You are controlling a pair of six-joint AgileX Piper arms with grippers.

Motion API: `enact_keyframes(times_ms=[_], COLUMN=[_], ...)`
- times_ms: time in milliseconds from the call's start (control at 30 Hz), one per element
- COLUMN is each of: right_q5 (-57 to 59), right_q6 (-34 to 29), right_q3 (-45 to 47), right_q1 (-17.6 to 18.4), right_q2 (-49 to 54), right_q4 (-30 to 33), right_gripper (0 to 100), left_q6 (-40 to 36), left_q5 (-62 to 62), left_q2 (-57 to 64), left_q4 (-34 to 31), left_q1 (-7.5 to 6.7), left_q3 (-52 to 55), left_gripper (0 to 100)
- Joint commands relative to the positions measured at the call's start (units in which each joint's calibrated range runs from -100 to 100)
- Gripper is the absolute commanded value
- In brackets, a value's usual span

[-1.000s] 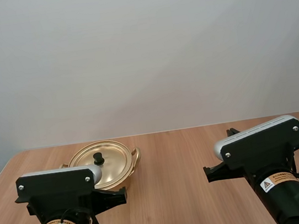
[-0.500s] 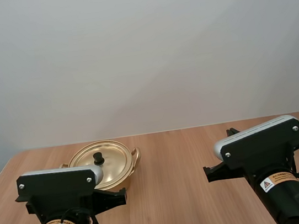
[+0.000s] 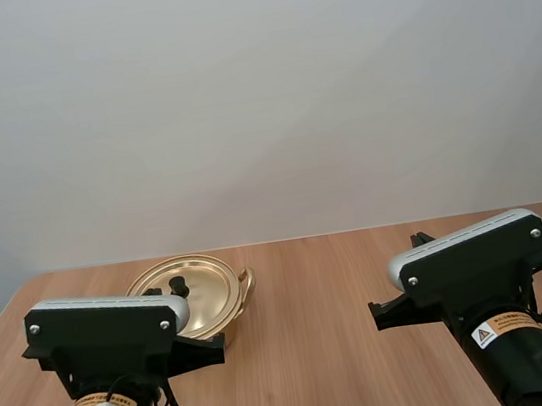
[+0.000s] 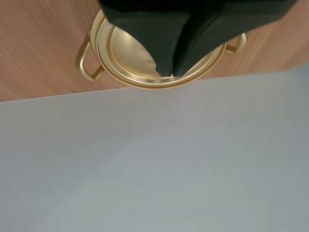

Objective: Open the pot, put the car inside, and close it

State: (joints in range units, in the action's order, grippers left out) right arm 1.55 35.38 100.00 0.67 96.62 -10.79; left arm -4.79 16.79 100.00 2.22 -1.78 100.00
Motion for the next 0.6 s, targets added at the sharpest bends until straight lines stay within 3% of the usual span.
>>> enact_keyframes(times_ms=[0, 433, 567], right_q5=[-0.1, -0.1, -0.1], right_q6=[0.0, 0.0, 0.0], right_q3=[0.0, 0.0, 0.0], right_q1=[0.0, 0.0, 0.0], right_q2=[0.0, 0.0, 0.0], right_q4=[0.0, 0.0, 0.0], right_gripper=[0, 0, 0], left_q6=[0.5, -0.3, -0.3], left_q5=[-1.9, -1.4, 7.4], left_q2=[0.0, 0.0, 0.0], left_q4=[0.0, 0.9, 0.9], left_q1=[-0.05, -0.05, -0.05], left_q3=[0.0, 0.0, 0.0], left_gripper=[0, 0, 0])
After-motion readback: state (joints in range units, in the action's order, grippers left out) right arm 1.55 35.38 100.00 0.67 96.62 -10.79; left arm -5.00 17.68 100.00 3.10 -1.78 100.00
